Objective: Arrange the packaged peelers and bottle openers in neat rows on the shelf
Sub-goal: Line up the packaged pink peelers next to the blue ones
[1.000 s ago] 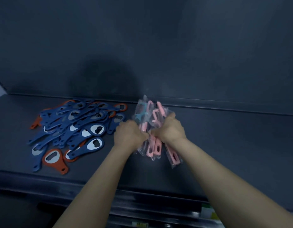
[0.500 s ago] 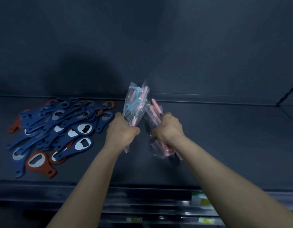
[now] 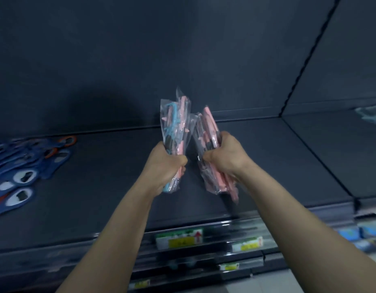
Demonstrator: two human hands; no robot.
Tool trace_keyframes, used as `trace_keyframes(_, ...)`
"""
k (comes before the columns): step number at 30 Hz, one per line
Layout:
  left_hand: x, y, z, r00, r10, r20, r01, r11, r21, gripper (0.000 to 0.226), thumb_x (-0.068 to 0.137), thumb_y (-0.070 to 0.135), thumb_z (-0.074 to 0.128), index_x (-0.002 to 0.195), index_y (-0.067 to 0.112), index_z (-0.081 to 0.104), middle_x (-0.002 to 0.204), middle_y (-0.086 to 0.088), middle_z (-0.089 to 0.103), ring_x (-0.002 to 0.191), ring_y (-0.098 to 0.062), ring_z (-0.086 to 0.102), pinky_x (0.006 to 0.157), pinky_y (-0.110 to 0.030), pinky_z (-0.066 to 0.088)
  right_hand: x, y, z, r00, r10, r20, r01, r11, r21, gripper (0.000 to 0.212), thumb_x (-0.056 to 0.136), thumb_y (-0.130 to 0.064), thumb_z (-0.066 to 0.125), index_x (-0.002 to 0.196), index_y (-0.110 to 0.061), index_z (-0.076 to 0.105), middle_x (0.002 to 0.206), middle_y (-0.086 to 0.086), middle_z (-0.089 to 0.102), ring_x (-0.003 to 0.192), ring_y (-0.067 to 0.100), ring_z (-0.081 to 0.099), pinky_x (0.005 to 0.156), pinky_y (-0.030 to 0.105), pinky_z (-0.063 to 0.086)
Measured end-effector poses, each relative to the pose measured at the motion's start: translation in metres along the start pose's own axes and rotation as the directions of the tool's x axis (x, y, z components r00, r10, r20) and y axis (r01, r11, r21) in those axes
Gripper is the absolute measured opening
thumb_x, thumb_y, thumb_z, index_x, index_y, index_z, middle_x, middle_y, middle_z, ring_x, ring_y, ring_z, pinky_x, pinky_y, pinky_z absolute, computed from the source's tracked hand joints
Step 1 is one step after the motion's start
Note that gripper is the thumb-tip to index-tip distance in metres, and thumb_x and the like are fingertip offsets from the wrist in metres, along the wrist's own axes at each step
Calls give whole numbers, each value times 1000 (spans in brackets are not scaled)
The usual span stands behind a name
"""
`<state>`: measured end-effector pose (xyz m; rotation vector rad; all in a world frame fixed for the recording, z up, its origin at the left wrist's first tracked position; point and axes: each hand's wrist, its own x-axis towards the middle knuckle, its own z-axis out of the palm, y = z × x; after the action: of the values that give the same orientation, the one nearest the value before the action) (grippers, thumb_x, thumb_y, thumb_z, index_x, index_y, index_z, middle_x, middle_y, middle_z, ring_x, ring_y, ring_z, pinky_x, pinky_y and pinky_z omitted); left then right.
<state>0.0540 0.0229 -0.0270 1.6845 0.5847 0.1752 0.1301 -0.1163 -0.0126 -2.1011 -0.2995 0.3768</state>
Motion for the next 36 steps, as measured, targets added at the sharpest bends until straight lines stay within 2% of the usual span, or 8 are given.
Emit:
trace_keyframes(9,-17,39,199,994,1,107,-6,999,46,22,75,1,62,95,8,55,73,-10,61,55,-18,62,55,-30,52,-9,98,-173,992,15,-125,-17,1000,-17,38,75,-11,68,107,-9,49,98,8,62,80,22,63,60,27,49)
trace_keyframes(12,-20,50,249,991,-3,134,-4,998,57,24,74,0,63,95,9,54,75,-11,62,56,-19,61,53,-29,51,-9,121,-218,988,26,-153,-30,999,-27,37,76,-11,67,107,-9,48,98,8,61,81,23,62,63,30,50)
trace_keyframes(15,-15,59,286,985,-1,175,-11,997,70,27,73,0,63,97,6,54,75,-13,60,57,-22,60,54,-31,50,-5,140,-249,980,31,-198,-42,998,-50,36,76,-11,65,107,-8,48,96,7,60,77,20,58,58,27,44)
trace_keyframes(21,17,68,335,972,24,234,-58,988,140,40,71,9,67,106,10,48,90,-10,62,75,-23,63,60,-33,51,19,166,-284,962,88,-257,-110,991,-72,34,76,-11,66,104,-11,47,84,-2,55,65,7,52,41,14,34)
trace_keyframes(26,43,72,359,974,2,226,-42,984,175,45,75,12,67,112,11,41,91,-3,57,73,-14,60,48,-22,42,42,177,-294,954,162,-252,-190,978,-91,36,75,-14,67,104,-10,46,83,-1,53,65,11,52,45,19,34)
trace_keyframes(30,54,74,368,979,-51,199,2,971,239,62,77,16,67,127,7,31,107,-9,56,85,-24,61,56,-29,45,59,185,-296,960,186,-210,-213,970,-117,36,74,-15,68,102,-10,46,83,0,53,62,7,49,43,18,32)
trace_keyframes(34,57,77,374,986,-75,151,33,963,267,67,78,14,66,130,6,24,86,-5,55,68,-17,60,49,-29,49,76,192,-301,974,167,-152,-192,967,-165,35,75,-16,67,100,-10,44,83,-1,51,61,6,46,42,16,29)
trace_keyframes(36,56,78,379,991,-81,107,47,955,292,62,79,13,65,126,9,25,85,-5,55,67,-17,60,48,-28,49,83,196,-303,981,155,-116,-173,971,-167,33,77,-16,66,98,-11,42,80,-2,48,61,8,46,41,16,29)
